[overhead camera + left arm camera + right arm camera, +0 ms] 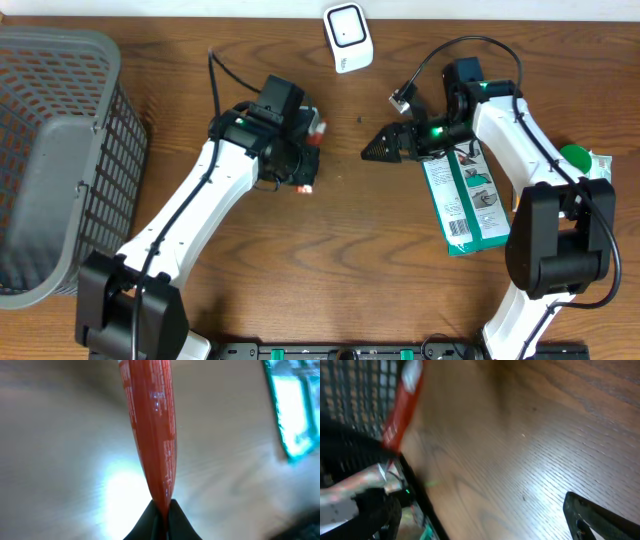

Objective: Scan the item barcode
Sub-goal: 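Pass the red Nescafe stick from the left gripper to the right gripper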

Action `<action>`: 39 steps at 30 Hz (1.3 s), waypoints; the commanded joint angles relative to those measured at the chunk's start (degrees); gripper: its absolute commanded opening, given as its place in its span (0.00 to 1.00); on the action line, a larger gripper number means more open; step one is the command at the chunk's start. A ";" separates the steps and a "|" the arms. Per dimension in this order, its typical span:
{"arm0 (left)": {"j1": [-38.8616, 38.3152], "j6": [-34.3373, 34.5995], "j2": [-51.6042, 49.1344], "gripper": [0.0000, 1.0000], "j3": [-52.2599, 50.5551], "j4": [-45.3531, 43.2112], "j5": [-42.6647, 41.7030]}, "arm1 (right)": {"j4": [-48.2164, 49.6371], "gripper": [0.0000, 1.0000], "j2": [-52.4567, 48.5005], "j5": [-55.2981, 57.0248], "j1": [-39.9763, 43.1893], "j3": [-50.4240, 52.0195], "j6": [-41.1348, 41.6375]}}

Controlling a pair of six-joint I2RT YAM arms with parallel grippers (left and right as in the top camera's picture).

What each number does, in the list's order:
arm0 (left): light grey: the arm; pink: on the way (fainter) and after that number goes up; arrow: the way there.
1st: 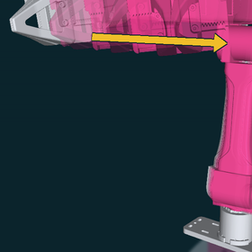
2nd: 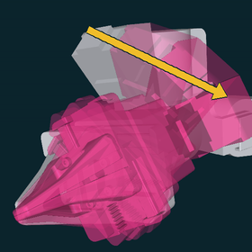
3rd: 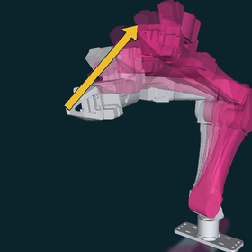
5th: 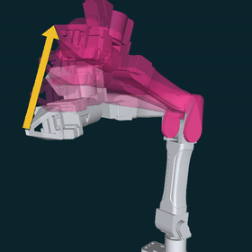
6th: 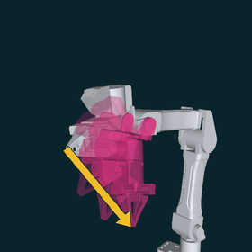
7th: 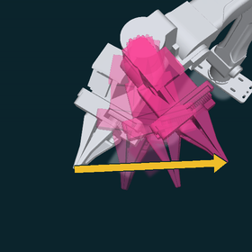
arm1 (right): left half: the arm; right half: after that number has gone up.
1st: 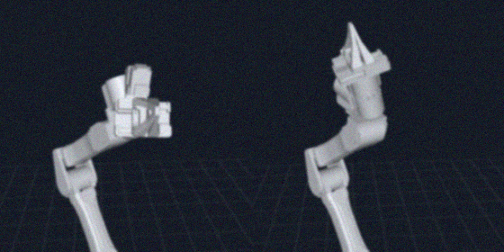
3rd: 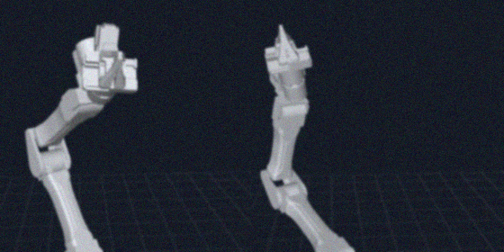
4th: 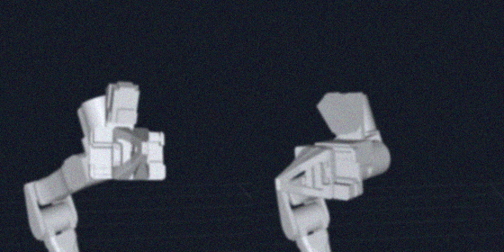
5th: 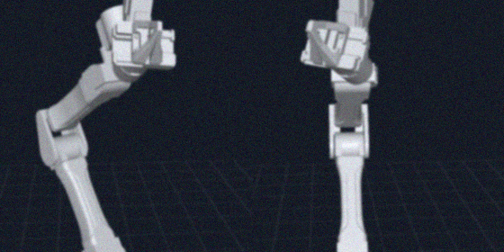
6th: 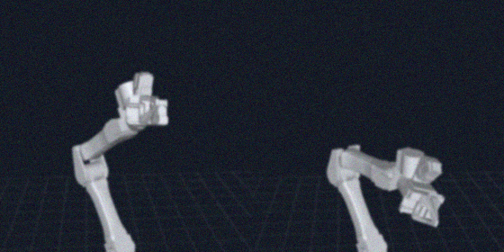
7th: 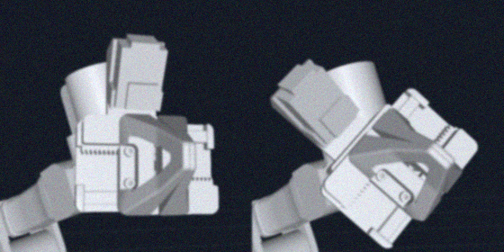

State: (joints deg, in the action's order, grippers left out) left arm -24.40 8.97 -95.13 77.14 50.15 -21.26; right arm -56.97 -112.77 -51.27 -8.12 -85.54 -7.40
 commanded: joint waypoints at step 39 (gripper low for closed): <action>0.33 -5.97 -0.33 0.08 0.00 -2.05 -7.41 | 23.15 0.07 1.11 4.66 -10.49 0.22 42.51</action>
State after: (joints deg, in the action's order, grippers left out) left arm -24.43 4.19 -95.33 77.12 47.99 -29.32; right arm -33.87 -112.77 -48.53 -17.72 -85.36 34.70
